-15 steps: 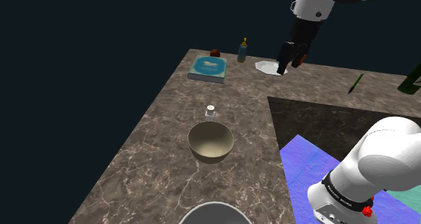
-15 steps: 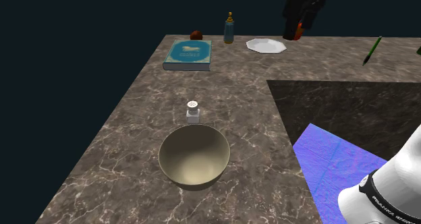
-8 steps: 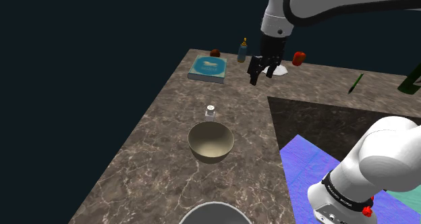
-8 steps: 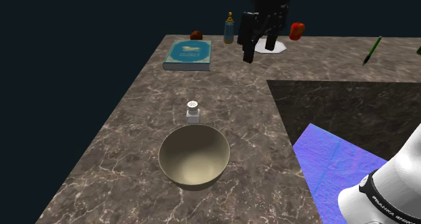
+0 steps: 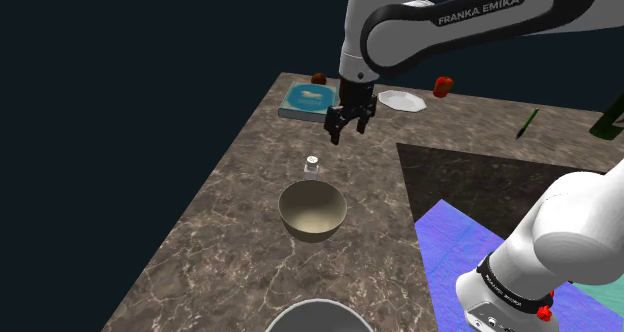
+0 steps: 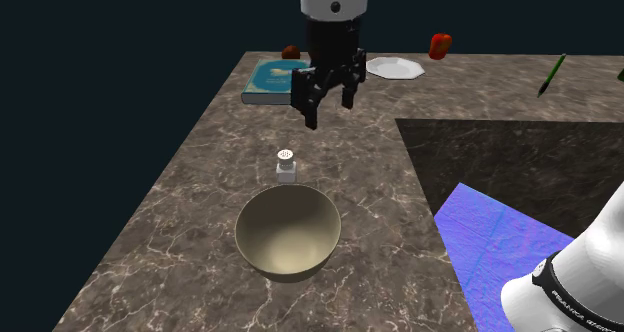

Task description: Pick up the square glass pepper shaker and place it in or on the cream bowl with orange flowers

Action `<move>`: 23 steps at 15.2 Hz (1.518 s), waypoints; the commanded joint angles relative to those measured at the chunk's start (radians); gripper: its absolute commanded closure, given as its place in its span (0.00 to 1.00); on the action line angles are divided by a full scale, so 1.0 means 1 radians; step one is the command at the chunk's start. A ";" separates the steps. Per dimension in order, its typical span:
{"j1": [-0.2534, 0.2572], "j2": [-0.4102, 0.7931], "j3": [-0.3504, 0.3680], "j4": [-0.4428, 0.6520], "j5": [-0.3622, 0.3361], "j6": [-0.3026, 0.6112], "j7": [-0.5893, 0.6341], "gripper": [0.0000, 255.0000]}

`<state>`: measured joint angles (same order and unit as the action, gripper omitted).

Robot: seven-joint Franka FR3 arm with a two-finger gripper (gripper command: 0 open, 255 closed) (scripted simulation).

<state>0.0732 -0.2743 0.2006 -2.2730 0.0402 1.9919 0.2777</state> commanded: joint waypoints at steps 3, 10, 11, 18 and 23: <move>0.009 0.146 0.037 0.070 -0.023 0.067 0.070 0.00; 0.026 0.313 0.064 0.138 -0.068 0.153 0.148 0.00; 0.026 0.319 0.064 0.131 -0.070 0.166 0.149 0.00; 0.026 0.343 0.063 0.107 -0.078 0.212 0.155 0.00; 0.026 0.343 0.063 0.107 -0.078 0.212 0.155 0.00</move>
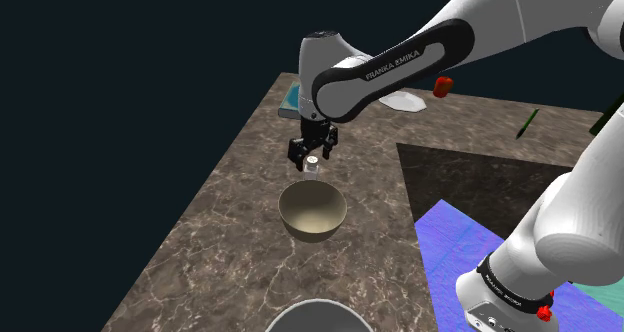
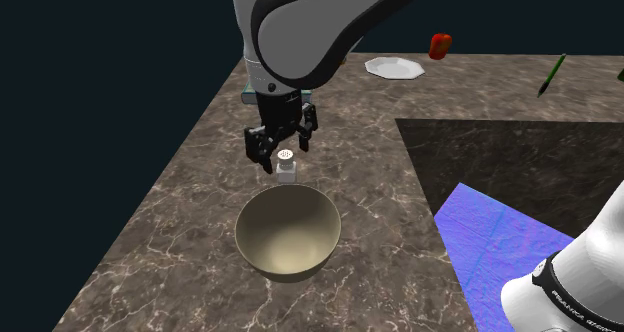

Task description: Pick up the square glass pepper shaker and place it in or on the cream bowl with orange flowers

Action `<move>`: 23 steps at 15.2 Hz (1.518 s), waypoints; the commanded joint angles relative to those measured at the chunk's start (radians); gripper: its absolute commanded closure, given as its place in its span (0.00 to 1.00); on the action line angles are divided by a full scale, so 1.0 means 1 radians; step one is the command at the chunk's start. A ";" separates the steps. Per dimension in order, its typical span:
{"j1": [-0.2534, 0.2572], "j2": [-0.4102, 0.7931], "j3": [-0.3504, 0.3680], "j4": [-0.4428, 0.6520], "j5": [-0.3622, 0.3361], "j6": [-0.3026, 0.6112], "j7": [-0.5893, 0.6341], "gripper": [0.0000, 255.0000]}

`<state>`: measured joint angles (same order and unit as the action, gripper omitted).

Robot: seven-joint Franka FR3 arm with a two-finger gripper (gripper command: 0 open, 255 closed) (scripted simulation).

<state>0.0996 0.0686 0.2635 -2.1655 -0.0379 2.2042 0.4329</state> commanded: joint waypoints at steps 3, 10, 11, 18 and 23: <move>0.000 0.000 0.000 0.000 0.000 0.000 0.000 1.00; 0.000 0.000 0.000 0.000 0.000 0.000 0.000 1.00; 0.000 -0.007 0.000 0.006 0.003 -0.013 -0.002 1.00; -0.002 -0.052 0.000 0.053 0.018 -0.103 -0.014 1.00; -0.003 -0.078 0.000 0.093 0.026 -0.168 -0.020 1.00</move>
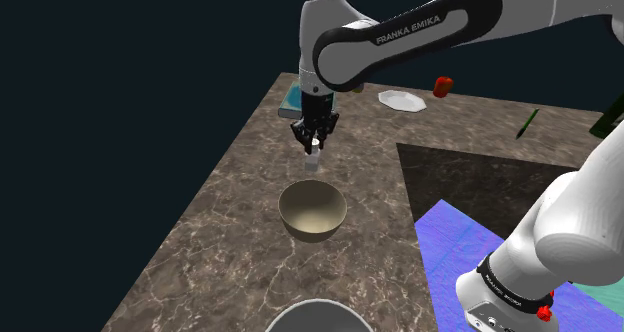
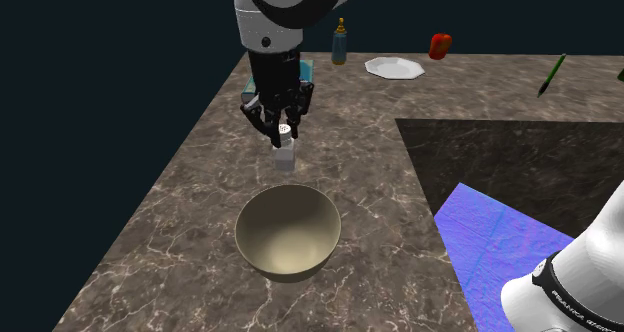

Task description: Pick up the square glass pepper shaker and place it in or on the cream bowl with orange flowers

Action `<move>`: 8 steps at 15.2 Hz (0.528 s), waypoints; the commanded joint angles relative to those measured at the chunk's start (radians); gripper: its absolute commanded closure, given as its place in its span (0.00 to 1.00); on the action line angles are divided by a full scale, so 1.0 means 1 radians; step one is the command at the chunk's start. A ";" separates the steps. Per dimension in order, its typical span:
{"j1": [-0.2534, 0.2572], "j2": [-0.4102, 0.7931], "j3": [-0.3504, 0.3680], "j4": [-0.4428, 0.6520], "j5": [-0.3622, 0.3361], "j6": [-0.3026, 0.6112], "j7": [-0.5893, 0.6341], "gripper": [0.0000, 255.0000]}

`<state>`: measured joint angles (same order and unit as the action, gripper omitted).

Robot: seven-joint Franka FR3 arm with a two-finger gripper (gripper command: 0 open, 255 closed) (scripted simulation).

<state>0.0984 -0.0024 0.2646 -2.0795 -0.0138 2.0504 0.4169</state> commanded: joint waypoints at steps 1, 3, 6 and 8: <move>-0.002 -0.012 -0.002 0.016 0.004 -0.027 -0.006 1.00; -0.002 -0.020 -0.002 0.034 0.006 -0.053 -0.008 1.00; -0.002 -0.031 -0.003 0.062 0.009 -0.093 -0.010 1.00; -0.003 -0.037 -0.003 0.082 0.011 -0.119 -0.012 1.00</move>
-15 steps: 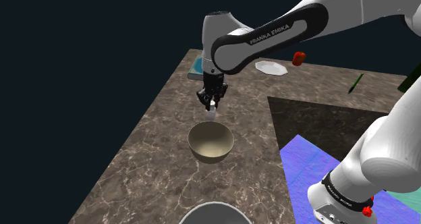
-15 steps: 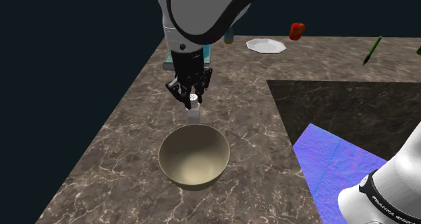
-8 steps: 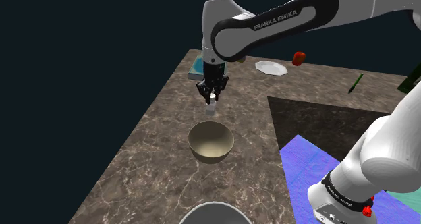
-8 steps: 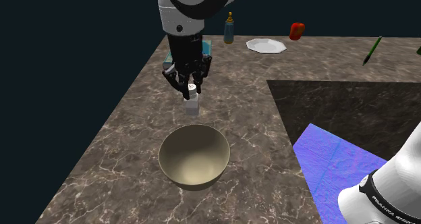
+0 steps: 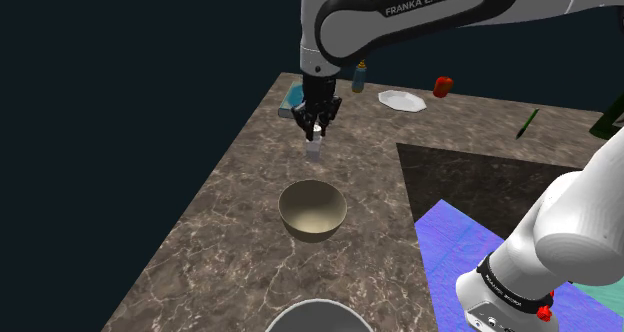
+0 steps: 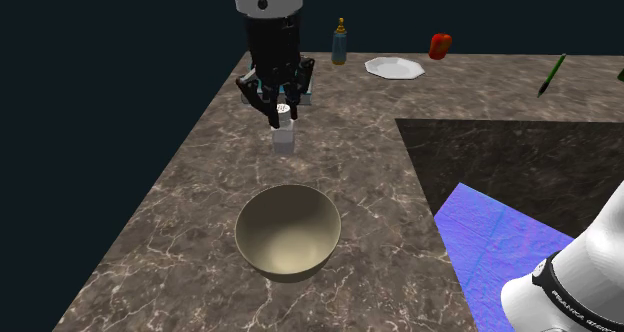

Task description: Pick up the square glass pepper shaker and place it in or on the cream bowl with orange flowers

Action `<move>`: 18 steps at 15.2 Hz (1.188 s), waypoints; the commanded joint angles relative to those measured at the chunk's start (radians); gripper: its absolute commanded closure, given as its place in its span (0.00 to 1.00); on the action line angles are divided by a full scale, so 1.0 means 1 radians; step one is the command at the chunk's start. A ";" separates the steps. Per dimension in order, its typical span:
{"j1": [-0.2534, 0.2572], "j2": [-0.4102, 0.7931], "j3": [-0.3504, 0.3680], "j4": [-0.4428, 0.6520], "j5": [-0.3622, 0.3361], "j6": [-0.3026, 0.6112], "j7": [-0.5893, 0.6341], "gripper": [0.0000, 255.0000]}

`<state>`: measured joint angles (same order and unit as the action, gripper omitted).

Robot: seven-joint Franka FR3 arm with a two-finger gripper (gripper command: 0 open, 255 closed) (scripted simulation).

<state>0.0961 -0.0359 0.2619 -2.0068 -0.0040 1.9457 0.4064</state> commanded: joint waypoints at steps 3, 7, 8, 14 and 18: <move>-0.001 -0.012 -0.001 0.042 0.003 -0.054 -0.003 1.00; -0.001 -0.019 -0.002 0.087 0.005 -0.106 -0.005 1.00; -0.001 -0.020 -0.002 0.099 0.006 -0.120 -0.006 1.00; 0.016 -0.064 0.015 0.114 0.020 -0.176 0.025 1.00; 0.052 -0.136 0.055 0.070 0.048 -0.201 0.092 1.00</move>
<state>0.1373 -0.1596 0.3043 -1.9309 0.0378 1.7508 0.4763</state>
